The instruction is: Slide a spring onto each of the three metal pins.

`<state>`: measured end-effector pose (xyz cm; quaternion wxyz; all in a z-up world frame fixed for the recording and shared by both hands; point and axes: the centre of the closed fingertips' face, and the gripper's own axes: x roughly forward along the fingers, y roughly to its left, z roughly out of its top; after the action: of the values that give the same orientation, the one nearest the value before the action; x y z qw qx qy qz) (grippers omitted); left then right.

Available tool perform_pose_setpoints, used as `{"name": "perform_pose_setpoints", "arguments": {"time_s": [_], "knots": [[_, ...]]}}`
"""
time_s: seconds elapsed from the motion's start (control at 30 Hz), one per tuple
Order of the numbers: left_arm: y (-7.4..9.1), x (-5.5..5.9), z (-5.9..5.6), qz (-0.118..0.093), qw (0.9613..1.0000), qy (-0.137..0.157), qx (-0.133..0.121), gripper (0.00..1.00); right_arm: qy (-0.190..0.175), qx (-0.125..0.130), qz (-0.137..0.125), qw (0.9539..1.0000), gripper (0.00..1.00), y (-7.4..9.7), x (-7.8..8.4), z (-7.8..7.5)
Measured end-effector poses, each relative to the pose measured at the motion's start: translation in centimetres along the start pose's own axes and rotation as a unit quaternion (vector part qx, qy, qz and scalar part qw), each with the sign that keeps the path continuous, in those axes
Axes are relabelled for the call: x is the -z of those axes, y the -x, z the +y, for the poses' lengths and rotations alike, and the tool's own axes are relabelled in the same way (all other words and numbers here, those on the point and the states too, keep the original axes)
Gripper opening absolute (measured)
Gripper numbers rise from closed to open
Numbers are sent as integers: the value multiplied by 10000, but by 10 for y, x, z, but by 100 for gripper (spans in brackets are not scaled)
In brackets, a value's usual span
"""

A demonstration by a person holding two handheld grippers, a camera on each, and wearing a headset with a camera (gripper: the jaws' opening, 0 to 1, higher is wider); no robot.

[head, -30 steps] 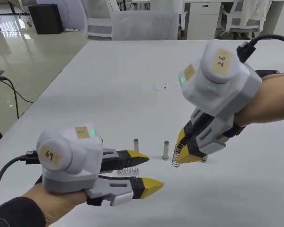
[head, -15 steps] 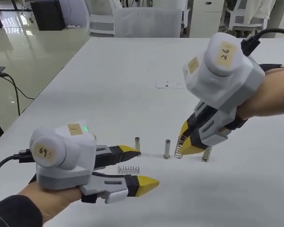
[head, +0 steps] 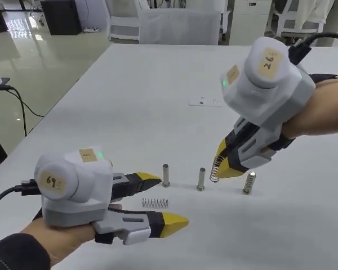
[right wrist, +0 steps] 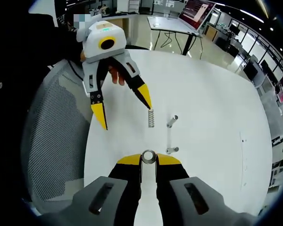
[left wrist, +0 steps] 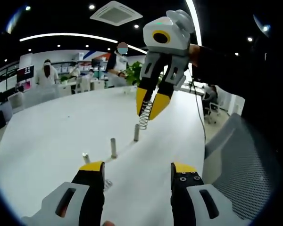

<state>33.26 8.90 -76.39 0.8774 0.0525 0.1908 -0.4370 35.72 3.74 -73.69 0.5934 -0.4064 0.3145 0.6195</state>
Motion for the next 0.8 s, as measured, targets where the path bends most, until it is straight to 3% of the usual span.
{"name": "perform_pose_setpoints", "arguments": {"time_s": [0.53,0.8], "knots": [[0,5,3,84,9999,-5,-88,56,-94,241,37,9997,8,-4,2,-28],[0,6,4,108,9999,-12,-108,56,-146,276,80,9995,8,-13,5,-39]]}}
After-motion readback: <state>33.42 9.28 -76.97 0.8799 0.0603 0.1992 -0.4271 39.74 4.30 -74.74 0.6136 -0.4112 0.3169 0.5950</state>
